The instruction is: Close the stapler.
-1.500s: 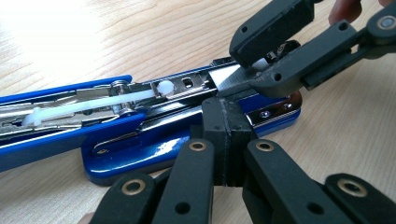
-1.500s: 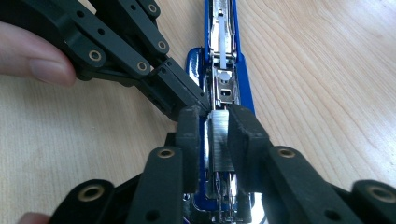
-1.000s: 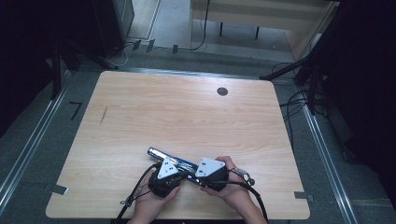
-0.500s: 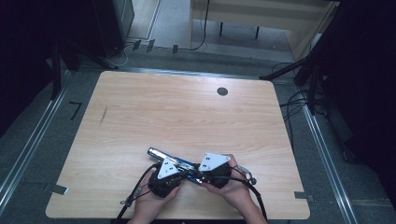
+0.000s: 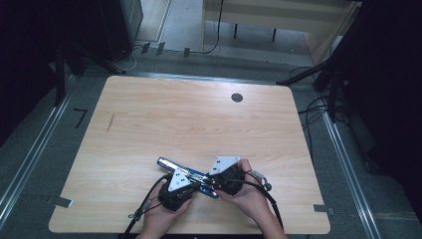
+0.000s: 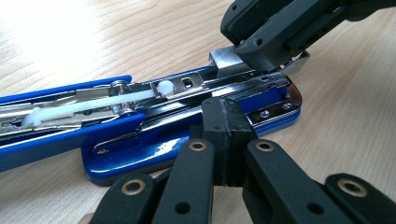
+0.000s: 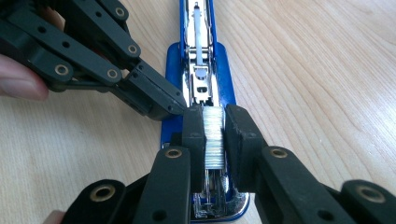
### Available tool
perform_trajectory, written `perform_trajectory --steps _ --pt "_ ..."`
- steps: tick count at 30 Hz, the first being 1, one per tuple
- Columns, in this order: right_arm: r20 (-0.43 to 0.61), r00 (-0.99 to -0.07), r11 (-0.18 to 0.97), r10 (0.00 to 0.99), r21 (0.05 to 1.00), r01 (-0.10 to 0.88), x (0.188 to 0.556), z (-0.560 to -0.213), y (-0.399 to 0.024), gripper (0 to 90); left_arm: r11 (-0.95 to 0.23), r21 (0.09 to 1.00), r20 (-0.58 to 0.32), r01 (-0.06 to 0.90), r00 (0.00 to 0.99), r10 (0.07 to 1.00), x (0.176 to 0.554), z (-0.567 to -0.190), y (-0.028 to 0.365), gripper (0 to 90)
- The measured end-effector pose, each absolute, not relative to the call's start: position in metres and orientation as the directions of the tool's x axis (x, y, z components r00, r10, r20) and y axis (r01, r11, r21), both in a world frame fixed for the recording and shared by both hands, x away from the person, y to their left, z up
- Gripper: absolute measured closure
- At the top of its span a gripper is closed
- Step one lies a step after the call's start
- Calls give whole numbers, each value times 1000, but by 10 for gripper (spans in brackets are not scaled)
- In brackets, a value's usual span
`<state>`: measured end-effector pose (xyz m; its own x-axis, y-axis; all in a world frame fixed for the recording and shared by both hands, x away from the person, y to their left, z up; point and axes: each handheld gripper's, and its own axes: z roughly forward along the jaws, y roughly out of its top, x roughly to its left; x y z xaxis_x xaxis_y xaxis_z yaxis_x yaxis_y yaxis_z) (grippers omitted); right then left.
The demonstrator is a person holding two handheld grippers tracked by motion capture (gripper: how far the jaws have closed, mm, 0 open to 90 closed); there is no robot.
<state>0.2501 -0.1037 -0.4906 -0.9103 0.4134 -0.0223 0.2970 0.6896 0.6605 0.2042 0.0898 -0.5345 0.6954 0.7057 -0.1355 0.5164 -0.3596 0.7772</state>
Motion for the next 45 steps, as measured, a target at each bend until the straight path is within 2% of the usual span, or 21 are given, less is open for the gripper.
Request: perform_trajectory --steps 13,45 --pt "-21 -920 710 392 643 287 252 -492 -102 799 -360 777 -136 517 696 705 204 -534 90 900" --pt "84 -923 664 376 670 331 263 -497 -110 798 -360 778 -136 516 696 705 204 -535 90 900"
